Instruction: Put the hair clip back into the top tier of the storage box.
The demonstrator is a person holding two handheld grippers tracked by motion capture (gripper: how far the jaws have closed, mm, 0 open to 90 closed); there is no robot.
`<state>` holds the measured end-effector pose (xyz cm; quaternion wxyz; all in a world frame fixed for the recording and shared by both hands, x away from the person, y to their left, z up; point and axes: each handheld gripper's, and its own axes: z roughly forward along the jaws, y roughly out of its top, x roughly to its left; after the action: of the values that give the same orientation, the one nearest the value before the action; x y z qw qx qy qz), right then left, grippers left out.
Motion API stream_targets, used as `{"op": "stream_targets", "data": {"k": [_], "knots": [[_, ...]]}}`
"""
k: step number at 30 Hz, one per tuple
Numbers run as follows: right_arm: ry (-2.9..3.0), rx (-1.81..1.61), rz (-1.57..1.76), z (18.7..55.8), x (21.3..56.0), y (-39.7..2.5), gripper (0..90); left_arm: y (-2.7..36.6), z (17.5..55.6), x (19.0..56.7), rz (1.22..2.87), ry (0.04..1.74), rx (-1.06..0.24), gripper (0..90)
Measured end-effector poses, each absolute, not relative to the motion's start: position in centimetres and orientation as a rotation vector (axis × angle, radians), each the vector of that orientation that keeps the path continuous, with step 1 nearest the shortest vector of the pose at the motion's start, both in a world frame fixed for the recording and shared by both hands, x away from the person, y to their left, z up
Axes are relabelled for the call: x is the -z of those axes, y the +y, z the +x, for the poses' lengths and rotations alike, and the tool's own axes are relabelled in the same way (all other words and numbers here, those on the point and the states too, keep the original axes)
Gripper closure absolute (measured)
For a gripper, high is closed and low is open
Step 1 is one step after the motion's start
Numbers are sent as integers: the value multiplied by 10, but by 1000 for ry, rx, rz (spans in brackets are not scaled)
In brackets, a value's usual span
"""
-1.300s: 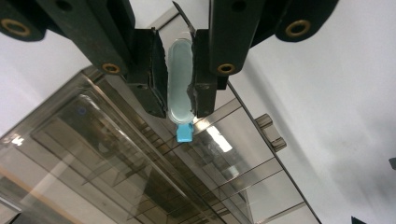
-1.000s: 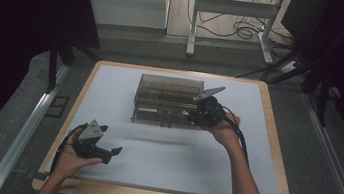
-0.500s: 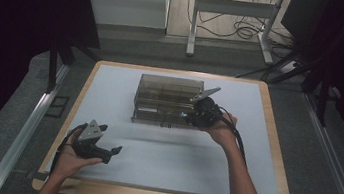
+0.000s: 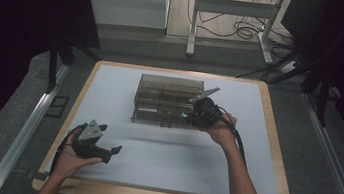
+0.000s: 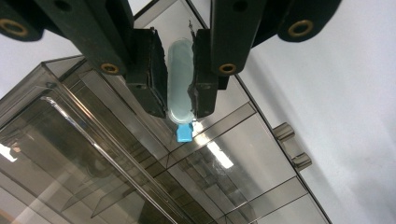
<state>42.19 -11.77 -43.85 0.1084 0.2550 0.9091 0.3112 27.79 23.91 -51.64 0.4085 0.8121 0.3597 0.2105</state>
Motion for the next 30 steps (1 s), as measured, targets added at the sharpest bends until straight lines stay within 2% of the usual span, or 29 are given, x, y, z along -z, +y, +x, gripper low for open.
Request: {"op": "stream_targets", "data": {"k": [11, 30], "knots": [[2608, -1003, 765, 416, 431, -123, 597, 241, 276, 515, 2023, 913, -554, 81], [2556, -1120, 778, 395, 429, -131, 582, 239, 273, 513, 2023, 906, -566, 84]]}}
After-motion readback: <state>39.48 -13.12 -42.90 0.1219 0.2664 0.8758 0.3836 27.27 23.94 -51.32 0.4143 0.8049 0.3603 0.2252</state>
